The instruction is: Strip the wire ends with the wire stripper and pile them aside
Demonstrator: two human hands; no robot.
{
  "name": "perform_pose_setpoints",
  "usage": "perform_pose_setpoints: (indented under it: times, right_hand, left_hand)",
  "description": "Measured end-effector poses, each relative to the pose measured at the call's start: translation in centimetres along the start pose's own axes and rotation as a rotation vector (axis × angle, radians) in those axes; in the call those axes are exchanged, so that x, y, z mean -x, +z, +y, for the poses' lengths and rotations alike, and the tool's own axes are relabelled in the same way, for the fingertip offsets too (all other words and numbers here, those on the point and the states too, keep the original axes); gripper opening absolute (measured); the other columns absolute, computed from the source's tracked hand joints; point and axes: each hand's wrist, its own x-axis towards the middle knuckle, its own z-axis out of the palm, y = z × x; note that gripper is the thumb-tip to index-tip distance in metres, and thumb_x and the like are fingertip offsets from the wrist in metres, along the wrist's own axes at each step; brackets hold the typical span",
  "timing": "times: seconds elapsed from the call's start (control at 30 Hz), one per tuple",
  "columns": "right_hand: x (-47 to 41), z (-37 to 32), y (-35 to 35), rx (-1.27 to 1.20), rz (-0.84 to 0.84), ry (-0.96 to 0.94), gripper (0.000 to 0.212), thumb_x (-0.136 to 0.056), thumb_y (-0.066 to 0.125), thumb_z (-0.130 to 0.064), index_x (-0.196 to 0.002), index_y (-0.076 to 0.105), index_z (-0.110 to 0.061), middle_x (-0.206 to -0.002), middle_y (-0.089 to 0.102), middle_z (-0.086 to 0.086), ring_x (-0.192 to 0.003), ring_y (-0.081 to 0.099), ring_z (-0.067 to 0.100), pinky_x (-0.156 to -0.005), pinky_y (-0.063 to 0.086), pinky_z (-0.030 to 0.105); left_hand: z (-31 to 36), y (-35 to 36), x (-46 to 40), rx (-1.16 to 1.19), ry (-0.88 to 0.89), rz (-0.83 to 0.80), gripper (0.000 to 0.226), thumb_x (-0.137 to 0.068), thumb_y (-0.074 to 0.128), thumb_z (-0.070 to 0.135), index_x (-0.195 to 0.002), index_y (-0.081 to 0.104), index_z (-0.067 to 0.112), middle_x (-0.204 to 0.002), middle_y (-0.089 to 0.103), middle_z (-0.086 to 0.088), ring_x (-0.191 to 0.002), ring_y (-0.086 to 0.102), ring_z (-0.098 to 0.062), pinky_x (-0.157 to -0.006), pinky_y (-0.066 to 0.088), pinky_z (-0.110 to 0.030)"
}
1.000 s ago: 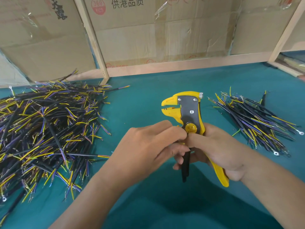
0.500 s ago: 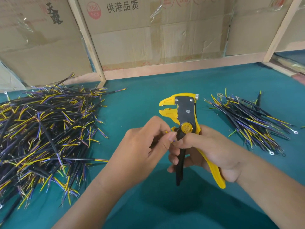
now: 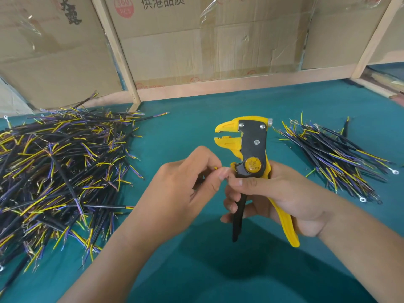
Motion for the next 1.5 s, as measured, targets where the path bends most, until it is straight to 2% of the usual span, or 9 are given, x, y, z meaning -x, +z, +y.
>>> perform_pose_setpoints:
  times: [0.2, 0.33, 0.5, 0.63, 0.8, 1.03, 1.2, 1.3, 1.5]
  right_hand:
    - [-0.12, 0.06, 0.31, 0.007, 0.071, -0.046, 0.009, -0.089, 0.064, -0.014, -0.082, 0.065, -0.01, -0.072, 0.054, 0.008, -0.068, 0.057, 0.026, -0.082, 0.058, 0.057]
    - [-0.13, -0.08, 0.17, 0.057, 0.093, -0.048, 0.012, -0.088, 0.063, -0.013, -0.076, 0.064, -0.011, -0.071, 0.053, 0.008, -0.068, 0.057, 0.026, -0.08, 0.058, 0.055]
    - [-0.05, -0.1, -0.01, 0.119, 0.116, -0.074, 0.013, -0.086, 0.065, -0.014, -0.073, 0.065, -0.012, -0.07, 0.055, 0.01, -0.068, 0.058, 0.027, -0.079, 0.059, 0.054]
    - [0.1, -0.05, 0.11, 0.161, 0.093, -0.086, 0.011, -0.086, 0.067, -0.015, -0.074, 0.067, -0.015, -0.07, 0.058, 0.009, -0.069, 0.06, 0.026, -0.077, 0.06, 0.05]
    - [0.09, 0.0, -0.07, 0.217, 0.132, -0.104, 0.012, -0.086, 0.066, -0.018, -0.074, 0.068, -0.018, -0.071, 0.062, 0.009, -0.071, 0.065, 0.028, -0.084, 0.057, 0.059]
    - [0.04, 0.12, -0.07, 0.245, 0.155, -0.14, 0.011, -0.087, 0.066, -0.018, -0.076, 0.069, -0.016, -0.072, 0.064, 0.01, -0.072, 0.065, 0.028, -0.087, 0.056, 0.061]
    - [0.06, -0.06, -0.13, 0.272, 0.188, -0.193, 0.009, -0.086, 0.067, -0.019, -0.078, 0.071, -0.02, -0.072, 0.065, 0.007, -0.073, 0.066, 0.024, -0.088, 0.056, 0.058]
    - [0.17, -0.25, -0.17, 0.359, 0.178, -0.237, 0.01, -0.089, 0.065, -0.021, -0.08, 0.068, -0.017, -0.073, 0.067, 0.005, -0.076, 0.066, 0.023, -0.088, 0.055, 0.048]
    - [0.47, -0.69, -0.05, 0.436, 0.157, -0.275, 0.014, -0.09, 0.063, -0.021, -0.082, 0.066, -0.01, -0.076, 0.068, 0.005, -0.081, 0.065, 0.025, -0.089, 0.054, 0.043]
  left_hand:
    - [-0.09, -0.37, -0.11, -0.033, -0.029, -0.028, 0.015, -0.099, 0.049, 0.043, -0.09, 0.048, 0.031, -0.071, 0.055, 0.008, -0.056, 0.045, -0.014, -0.051, 0.036, -0.022]
    - [-0.12, -0.76, -0.18, -0.049, -0.027, -0.037, 0.014, -0.099, 0.049, 0.04, -0.089, 0.047, 0.031, -0.068, 0.05, 0.018, -0.054, 0.039, -0.005, -0.052, 0.027, -0.01]
    - [-0.25, -0.97, -0.2, 0.001, -0.038, -0.045, 0.016, -0.099, 0.051, 0.041, -0.088, 0.048, 0.029, -0.069, 0.055, 0.006, -0.054, 0.041, -0.012, -0.051, 0.028, -0.011]
    - [-0.26, -0.77, -0.37, 0.008, -0.083, -0.012, 0.016, -0.098, 0.052, 0.041, -0.087, 0.049, 0.029, -0.07, 0.058, 0.01, -0.051, 0.039, -0.009, -0.05, 0.027, -0.01]
    - [-0.61, -0.71, -0.48, 0.289, -0.275, -0.19, 0.01, -0.092, 0.058, 0.039, -0.093, 0.063, 0.03, -0.074, 0.059, -0.001, -0.063, 0.046, -0.033, -0.056, 0.04, -0.037]
    - [-0.52, -0.71, -0.54, 0.479, -0.437, -0.118, 0.013, -0.081, 0.064, 0.022, -0.073, 0.059, 0.014, -0.065, 0.069, 0.008, -0.055, 0.049, -0.003, -0.054, 0.038, -0.015]
    - [-0.16, -0.42, -0.71, 0.82, -0.609, -0.036, 0.022, -0.092, 0.06, 0.022, -0.073, 0.061, 0.01, -0.068, 0.068, -0.005, -0.059, 0.046, -0.018, -0.051, 0.036, -0.021]
    - [-0.28, -0.27, -0.46, 0.815, -0.713, -0.2, 0.025, -0.094, 0.06, 0.029, -0.083, 0.071, 0.009, -0.073, 0.065, -0.007, -0.057, 0.038, -0.014, -0.054, 0.032, -0.022]
    - [-0.83, -0.94, -0.2, 0.834, -0.624, -0.287, 0.029, -0.09, 0.066, 0.037, -0.088, 0.074, 0.008, -0.068, 0.048, 0.001, -0.062, 0.031, -0.014, -0.057, 0.028, -0.023]
